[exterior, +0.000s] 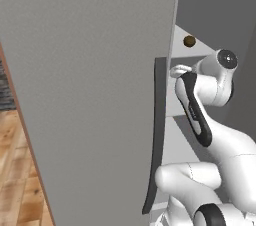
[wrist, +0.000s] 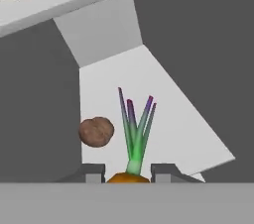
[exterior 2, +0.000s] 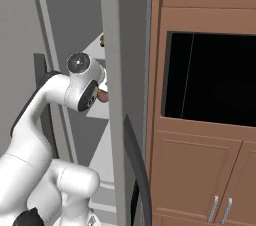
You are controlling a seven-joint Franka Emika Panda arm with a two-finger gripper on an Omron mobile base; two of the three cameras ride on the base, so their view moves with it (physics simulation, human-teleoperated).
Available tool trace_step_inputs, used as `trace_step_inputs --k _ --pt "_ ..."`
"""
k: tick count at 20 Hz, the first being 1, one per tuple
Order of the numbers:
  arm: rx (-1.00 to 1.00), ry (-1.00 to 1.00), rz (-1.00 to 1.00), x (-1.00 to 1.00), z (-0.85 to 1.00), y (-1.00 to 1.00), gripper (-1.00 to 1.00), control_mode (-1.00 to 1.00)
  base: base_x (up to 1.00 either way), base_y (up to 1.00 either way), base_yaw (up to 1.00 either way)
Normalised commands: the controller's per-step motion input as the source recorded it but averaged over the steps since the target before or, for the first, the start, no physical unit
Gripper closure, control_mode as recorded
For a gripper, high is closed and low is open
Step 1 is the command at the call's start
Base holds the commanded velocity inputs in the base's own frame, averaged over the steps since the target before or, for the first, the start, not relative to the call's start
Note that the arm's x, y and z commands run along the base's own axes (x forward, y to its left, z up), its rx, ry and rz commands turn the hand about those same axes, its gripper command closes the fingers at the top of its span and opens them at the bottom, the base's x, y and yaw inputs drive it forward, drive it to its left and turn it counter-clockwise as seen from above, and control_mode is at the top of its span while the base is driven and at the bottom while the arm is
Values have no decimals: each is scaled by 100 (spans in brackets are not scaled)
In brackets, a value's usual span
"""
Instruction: Take the carrot and potato from the second highest rack and move them to the highest rack where the mushroom and kiwi are located, to maximize freezer space. Close the freezer door after rearranging.
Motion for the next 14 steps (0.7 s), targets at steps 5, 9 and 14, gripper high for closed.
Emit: trace_step_inputs --k 5,9,14 --pt "-12 0 0 0 76 0 100 -100 0 0 0" --pt "-11 0 0 -2 53 0 100 -100 0 0 0" --pt "-5 -10 4 18 32 0 100 -100 0 0 0"
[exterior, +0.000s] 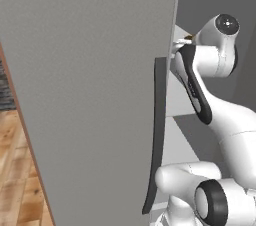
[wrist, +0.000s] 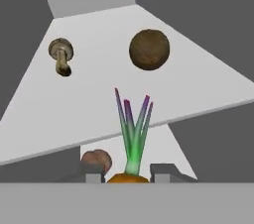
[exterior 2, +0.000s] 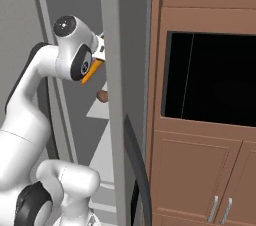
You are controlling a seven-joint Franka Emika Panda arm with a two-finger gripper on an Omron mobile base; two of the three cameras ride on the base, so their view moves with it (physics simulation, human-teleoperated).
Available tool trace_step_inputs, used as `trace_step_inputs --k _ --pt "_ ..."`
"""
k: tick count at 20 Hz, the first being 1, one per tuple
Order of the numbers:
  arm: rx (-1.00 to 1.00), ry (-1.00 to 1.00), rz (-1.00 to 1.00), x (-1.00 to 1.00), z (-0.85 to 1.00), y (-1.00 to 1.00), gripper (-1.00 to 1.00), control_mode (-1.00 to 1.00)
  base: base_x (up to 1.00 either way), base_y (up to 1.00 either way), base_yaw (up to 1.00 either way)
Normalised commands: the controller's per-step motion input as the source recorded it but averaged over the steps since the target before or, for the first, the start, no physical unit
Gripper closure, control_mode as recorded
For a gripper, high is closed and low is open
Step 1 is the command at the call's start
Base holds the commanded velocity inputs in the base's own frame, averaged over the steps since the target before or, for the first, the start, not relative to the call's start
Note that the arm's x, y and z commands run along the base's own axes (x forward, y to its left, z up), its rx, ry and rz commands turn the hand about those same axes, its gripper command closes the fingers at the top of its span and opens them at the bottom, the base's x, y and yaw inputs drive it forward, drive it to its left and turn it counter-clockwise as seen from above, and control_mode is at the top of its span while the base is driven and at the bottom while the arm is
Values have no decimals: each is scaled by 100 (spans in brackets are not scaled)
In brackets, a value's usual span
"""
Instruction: Take the carrot and potato from the second highest rack and move them to the highest rack where the mushroom and kiwi are located, to maximize freezer space. Close the freezer door after rearranging.
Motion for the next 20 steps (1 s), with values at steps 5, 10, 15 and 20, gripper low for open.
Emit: trace_step_inputs --k 5,10,15,20 --pt "-1 -10 7 13 25 -8 100 -100 0 0 0" --pt "0 -6 14 46 15 -9 100 -100 0 0 0" --pt "-1 -1 8 68 15 -2 100 -100 0 0 0" --pt "-1 0 2 66 23 0 100 -100 0 0 0"
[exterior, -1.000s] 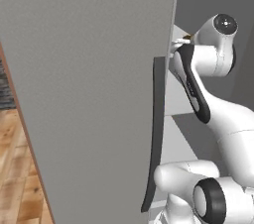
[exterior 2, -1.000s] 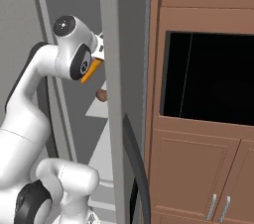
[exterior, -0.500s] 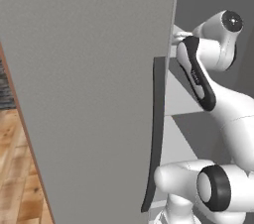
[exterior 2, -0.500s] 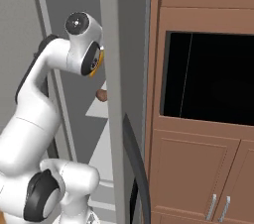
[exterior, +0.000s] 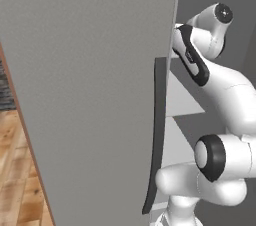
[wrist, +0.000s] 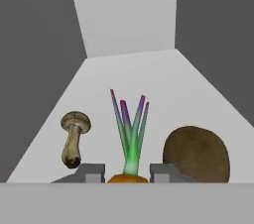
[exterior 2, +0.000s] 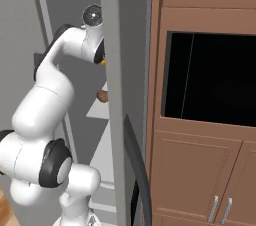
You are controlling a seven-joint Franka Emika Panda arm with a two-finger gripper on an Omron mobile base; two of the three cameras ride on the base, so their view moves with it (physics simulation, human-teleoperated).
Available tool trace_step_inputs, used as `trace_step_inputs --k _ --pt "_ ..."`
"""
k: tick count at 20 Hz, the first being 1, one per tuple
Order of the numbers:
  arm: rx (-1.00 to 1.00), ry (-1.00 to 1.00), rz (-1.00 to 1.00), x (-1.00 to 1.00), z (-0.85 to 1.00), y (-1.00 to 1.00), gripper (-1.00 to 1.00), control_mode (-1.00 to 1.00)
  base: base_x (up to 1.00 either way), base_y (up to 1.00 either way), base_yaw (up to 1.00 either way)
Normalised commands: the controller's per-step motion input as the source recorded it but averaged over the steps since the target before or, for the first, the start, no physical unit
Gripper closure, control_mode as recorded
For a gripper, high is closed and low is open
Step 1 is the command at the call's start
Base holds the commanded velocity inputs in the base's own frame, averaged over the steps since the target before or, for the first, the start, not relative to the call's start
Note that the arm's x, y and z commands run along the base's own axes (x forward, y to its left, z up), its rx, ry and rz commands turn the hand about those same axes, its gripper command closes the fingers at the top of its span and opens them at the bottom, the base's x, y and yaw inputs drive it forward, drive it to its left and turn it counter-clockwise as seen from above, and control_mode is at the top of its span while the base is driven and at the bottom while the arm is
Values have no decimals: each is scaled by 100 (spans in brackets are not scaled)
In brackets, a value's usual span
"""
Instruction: Take the carrot and potato from the second highest rack and move them to the highest rack where the mushroom and kiwi are located, to maximize freezer space. Close the freezer door after rearranging.
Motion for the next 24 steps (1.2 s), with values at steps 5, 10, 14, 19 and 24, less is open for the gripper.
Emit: trace_step_inputs --k 5,10,14,19,24 --pt "0 0 1 69 4 0 100 -100 0 0 0" --pt "0 0 5 66 0 -1 100 -100 0 0 0" --pt "0 0 7 43 -13 -1 100 -100 0 0 0" --pt "0 0 5 26 -25 0 100 -100 0 0 0" --pt "0 0 2 17 -21 0 100 -100 0 0 0"
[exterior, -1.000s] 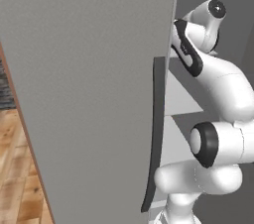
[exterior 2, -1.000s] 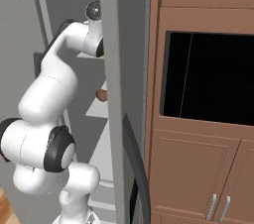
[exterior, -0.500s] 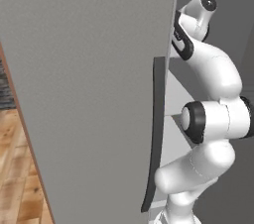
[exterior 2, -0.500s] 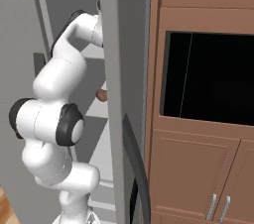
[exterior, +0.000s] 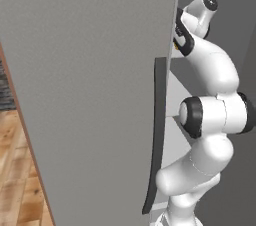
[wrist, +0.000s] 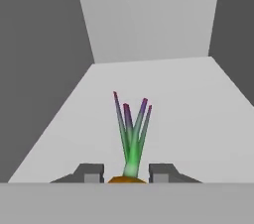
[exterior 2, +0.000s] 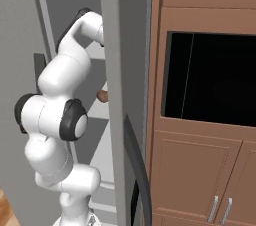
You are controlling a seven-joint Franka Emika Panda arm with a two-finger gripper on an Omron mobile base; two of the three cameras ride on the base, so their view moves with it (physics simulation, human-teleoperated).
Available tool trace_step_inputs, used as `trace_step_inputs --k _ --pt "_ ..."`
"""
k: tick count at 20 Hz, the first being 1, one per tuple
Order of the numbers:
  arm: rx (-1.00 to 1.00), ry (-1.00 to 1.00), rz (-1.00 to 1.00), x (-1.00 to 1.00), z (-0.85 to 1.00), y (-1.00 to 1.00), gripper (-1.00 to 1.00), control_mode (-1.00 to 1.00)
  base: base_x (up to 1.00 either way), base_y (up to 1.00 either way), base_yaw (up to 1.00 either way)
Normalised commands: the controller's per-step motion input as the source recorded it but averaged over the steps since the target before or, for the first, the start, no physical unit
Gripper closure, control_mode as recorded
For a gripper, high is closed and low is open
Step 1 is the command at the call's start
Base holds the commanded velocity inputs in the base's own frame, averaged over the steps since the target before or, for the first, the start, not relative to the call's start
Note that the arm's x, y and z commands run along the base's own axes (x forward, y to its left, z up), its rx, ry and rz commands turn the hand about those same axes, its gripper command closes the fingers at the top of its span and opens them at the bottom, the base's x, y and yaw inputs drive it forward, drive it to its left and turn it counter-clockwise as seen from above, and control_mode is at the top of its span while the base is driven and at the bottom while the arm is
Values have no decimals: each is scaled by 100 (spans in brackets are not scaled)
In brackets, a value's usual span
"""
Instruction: Take the carrot and potato from the second highest rack and move them to the highest rack where the mushroom and kiwi are located, to maximize freezer space. Close the freezer door after rearranging.
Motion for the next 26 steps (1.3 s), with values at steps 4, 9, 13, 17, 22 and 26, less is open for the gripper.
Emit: trace_step_inputs --k 4,9,13,17,22,26 --pt "-1 -1 1 6 -4 2 -100 -100 0 0 0" --pt "-4 -8 0 0 0 2 -100 -100 0 0 0" --pt "-5 -11 0 -3 1 2 -100 -100 0 0 0" --pt "-5 -22 0 -77 6 13 -100 -100 0 0 0" --pt "-2 -23 0 -100 13 4 -100 -100 0 0 0" --pt "0 -15 -1 -100 14 0 -100 -100 0 0 0"
